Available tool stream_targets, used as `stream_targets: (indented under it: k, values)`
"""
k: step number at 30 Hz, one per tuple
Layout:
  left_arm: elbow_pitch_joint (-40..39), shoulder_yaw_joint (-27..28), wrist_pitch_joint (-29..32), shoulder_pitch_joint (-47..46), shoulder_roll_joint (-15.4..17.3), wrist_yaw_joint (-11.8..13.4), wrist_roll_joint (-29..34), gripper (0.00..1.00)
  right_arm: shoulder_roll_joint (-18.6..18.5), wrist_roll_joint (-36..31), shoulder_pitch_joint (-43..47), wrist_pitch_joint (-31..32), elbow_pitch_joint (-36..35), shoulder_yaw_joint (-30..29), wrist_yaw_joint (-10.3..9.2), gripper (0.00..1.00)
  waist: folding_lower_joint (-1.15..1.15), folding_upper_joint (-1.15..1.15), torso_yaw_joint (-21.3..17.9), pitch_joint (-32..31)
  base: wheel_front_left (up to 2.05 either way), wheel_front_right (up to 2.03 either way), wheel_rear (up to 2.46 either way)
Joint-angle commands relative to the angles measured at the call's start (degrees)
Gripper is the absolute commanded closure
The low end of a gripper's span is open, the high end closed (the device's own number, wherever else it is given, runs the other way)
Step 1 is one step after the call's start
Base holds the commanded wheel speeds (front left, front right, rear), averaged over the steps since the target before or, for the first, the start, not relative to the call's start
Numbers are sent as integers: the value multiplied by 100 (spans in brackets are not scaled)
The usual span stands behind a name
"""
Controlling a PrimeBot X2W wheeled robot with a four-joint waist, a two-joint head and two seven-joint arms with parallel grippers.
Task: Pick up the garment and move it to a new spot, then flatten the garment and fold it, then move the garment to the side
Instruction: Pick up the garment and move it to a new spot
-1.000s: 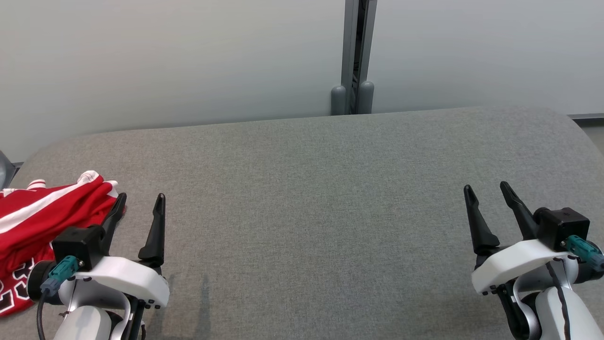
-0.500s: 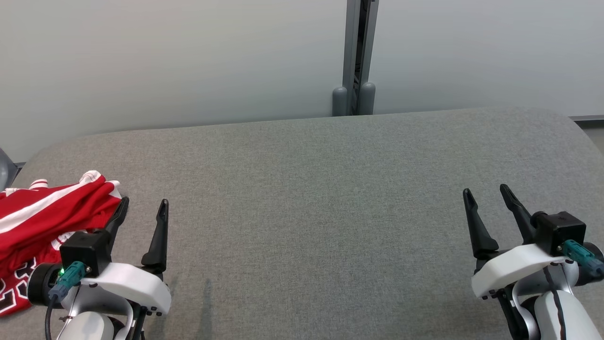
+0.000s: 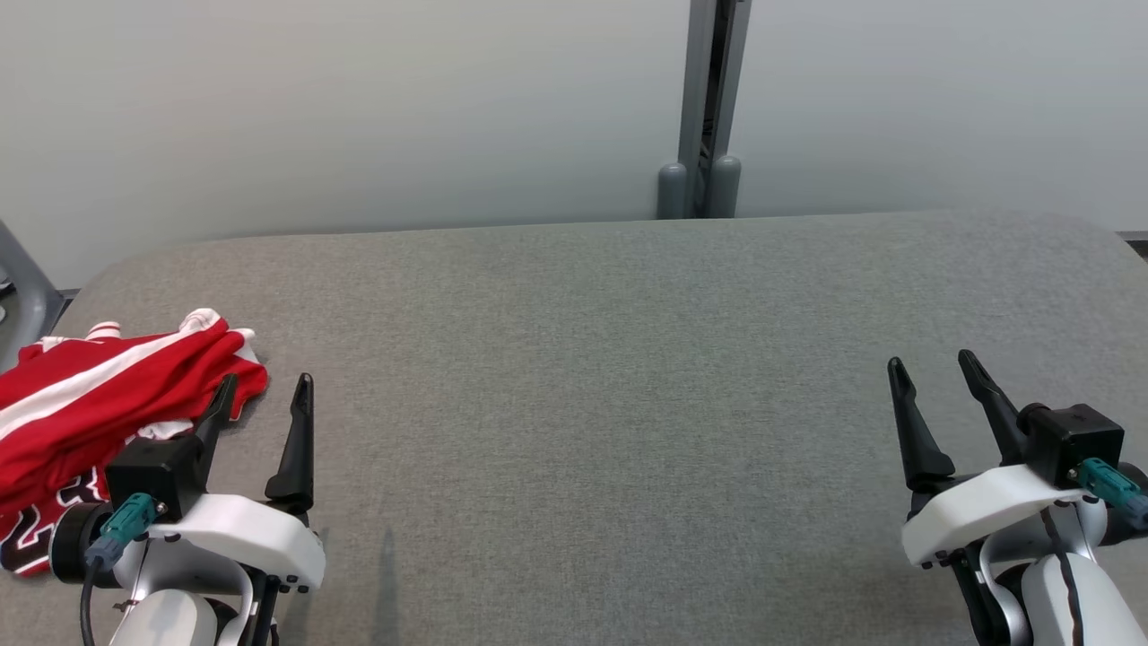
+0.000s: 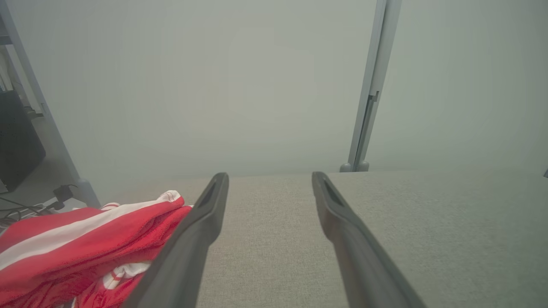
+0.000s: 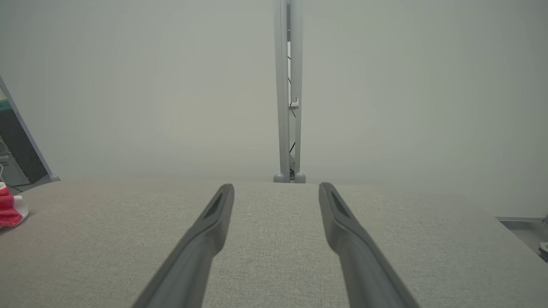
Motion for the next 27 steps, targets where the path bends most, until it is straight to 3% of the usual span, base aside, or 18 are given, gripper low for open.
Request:
stream_targets:
  k: [1,19,27]
  values:
    - [-24,22,-2,-47,21,47,-12,0,-22,13,44,-40,-42,5,10,0,0,0,136,18,0,0,0]
    - [-6,245,-126,-4,98,205,-188,0,27,129,-94,-90,-58,279,10,0,0,0,1885,80,0,0,0]
    - [-17,303,-130,6,110,172,-325,0,62,165,-171,-165,39,375,10,0,0,0,2392,78,0,0,0]
